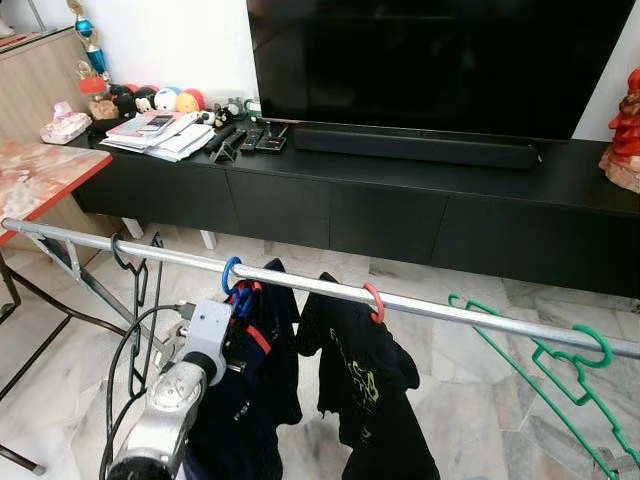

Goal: Hang hanger

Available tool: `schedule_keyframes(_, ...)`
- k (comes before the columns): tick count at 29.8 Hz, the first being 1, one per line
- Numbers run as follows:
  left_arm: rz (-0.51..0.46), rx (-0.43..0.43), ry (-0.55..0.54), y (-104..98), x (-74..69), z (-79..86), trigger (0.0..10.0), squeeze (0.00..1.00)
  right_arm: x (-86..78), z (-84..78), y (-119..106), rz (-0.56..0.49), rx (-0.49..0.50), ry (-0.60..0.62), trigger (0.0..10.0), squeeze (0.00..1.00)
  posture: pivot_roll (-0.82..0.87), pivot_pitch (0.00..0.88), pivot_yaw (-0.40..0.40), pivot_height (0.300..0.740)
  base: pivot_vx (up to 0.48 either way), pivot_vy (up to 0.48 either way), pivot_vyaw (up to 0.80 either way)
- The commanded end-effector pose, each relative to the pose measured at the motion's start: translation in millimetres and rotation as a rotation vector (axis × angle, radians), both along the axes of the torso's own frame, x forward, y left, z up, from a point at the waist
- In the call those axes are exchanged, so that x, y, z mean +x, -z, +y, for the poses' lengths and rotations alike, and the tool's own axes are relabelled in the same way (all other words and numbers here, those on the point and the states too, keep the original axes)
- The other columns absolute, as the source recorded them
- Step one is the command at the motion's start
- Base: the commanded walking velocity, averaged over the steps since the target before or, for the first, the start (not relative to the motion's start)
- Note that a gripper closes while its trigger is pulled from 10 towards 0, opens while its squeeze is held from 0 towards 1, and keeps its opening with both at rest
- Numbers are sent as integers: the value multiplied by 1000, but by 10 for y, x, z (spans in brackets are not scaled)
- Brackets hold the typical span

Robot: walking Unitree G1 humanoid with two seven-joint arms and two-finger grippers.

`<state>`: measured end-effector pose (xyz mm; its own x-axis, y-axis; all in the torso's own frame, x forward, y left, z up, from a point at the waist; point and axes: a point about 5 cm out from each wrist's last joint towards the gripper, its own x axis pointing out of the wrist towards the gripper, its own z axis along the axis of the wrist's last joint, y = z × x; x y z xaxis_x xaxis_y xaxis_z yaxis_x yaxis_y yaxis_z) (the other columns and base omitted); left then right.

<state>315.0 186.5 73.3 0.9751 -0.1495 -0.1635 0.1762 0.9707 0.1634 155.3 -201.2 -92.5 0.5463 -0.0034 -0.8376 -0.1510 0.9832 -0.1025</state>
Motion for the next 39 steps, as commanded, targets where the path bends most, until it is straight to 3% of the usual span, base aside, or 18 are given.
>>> schedule_keyframes(1,-40,-27,-32,-45,-27,36,10000,1000,-51,11,23,19,2,-4,10000,0,26,64,41,740,0,0,0)
schedule_keyframes(10,-129,-118,-75,-102,-261,39,10000,1000,-49,8,22,19,0,-6,10000,0,29,62,41,740,0,0,0)
schedule_keyframes(14,-135,-131,-88,-77,-360,7,10000,1000,-50,7,22,19,-1,-5,10000,0,34,55,43,740,0,0,0)
schedule_keyframes(16,-117,-148,-115,-9,-478,-32,10000,1000,-53,7,23,18,-1,-2,10000,0,36,46,47,740,0,0,0)
schedule_keyframes(17,-110,-148,-118,8,-494,-41,10000,831,-53,7,23,19,-1,-2,10000,0,36,45,46,740,0,0,0)
schedule_keyframes(18,-101,-149,-119,30,-513,-61,10000,114,-54,7,24,19,-1,-3,10000,0,36,45,46,740,0,0,0)
schedule_keyframes(19,-99,-152,-118,38,-519,-74,10000,0,-53,8,24,19,-1,-4,10000,0,37,41,46,740,0,0,0)
schedule_keyframes(25,-77,-175,-121,36,-513,-138,10000,0,-53,12,24,20,-1,-8,10000,0,34,31,48,740,0,0,0)
schedule_keyframes(39,-69,-174,-111,12,-498,-179,10000,0,-71,18,32,24,1,-6,10000,0,31,27,50,740,0,473,0)
